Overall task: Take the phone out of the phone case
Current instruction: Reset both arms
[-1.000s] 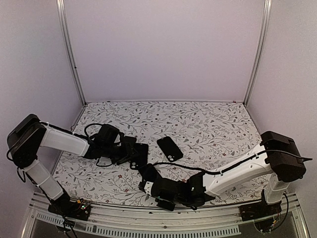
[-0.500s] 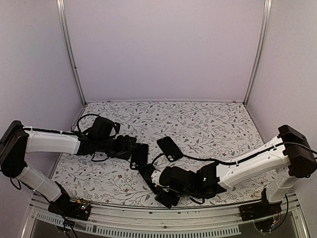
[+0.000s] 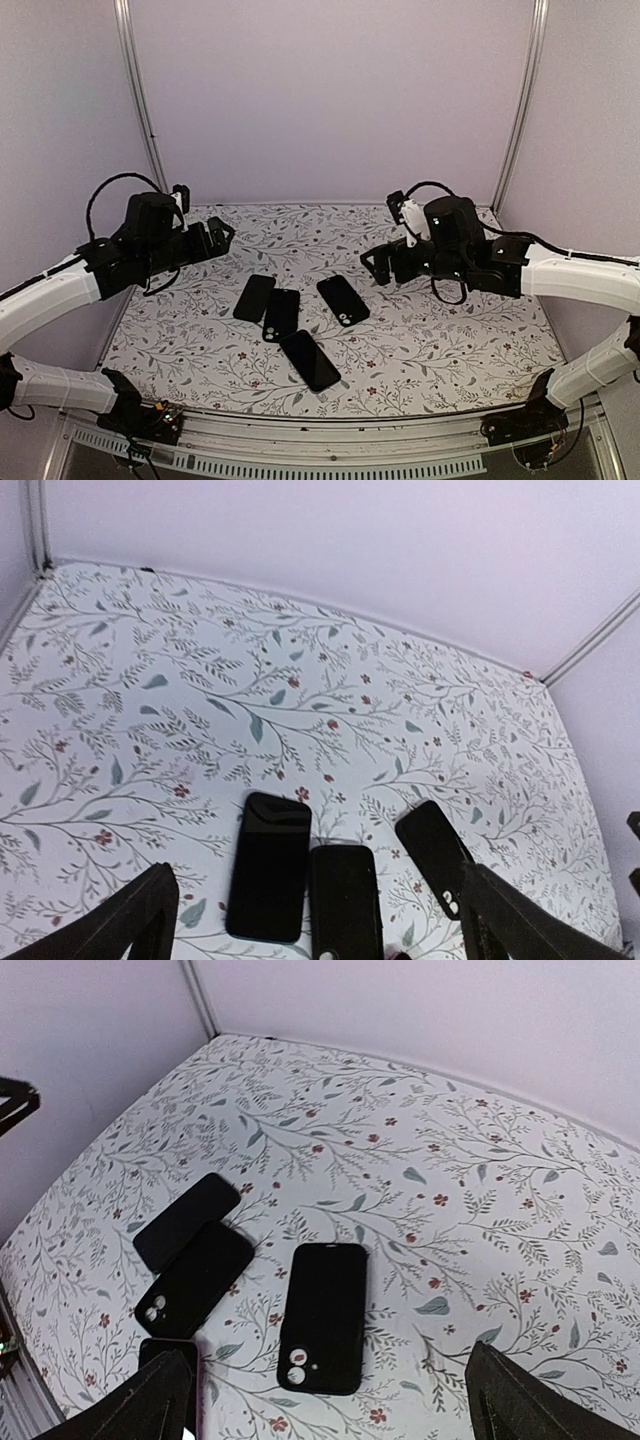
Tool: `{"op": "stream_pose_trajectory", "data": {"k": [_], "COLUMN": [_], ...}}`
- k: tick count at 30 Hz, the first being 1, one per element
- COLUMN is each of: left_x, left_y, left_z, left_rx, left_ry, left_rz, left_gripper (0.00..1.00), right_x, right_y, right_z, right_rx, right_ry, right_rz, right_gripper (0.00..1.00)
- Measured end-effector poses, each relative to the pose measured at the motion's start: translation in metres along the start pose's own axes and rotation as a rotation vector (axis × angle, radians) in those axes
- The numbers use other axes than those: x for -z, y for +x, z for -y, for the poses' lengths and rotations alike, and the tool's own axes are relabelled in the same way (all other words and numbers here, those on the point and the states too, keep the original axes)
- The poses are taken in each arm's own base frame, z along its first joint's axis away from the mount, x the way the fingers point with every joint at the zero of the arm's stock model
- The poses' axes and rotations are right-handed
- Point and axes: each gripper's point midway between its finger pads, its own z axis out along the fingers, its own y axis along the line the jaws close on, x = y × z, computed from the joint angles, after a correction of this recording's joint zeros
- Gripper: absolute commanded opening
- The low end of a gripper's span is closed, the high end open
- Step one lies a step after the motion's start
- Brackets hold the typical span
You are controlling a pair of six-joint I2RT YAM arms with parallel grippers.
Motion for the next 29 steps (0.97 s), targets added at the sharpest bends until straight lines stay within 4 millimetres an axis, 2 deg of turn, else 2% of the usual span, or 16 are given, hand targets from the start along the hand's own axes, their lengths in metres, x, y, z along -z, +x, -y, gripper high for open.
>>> {"op": "stream_pose_trajectory", "data": {"k": [3,6,11,16,21,29], "left_x": [0.021,0.038,0.054,0.055,0.057,0.065], "left_y": [-0.022,-0.037,-0.045,-0.034,-0.031,-0.035], "left_z": [-0.015,-0.027,-0.048,-0.066,-0.072,-0.073], "left_rx": [-0.057,-0.111,-0.189,-0.243,-0.269,-0.278], "left_ry": [-0.059,-0.113,-0.207,-0.272,-0.29,-0.291], "left_rz": [0.084,0.153,0.215,0.208,0.208,0.233], "left_gripper": [0.99,0.99,0.99,0.99,0.99,0.99], "right_x": [0.004,0.015,0.035,0.041,0.039,0.046], "right_y": [-0.014,-0.022,-0.026,-0.01,0.001,-0.012], "right_z": [0.037,0.065,0.092,0.1,0.102,0.099], "right_rx": [-0.074,-0.121,-0.161,-0.179,-0.191,-0.198], "right_ry": [0.06,0.107,0.157,0.179,0.181,0.167], "right_rz": [0.037,0.073,0.136,0.134,0.121,0.178], "right_gripper": [0.99,0.99,0.99,0.99,0.99,0.99]}}
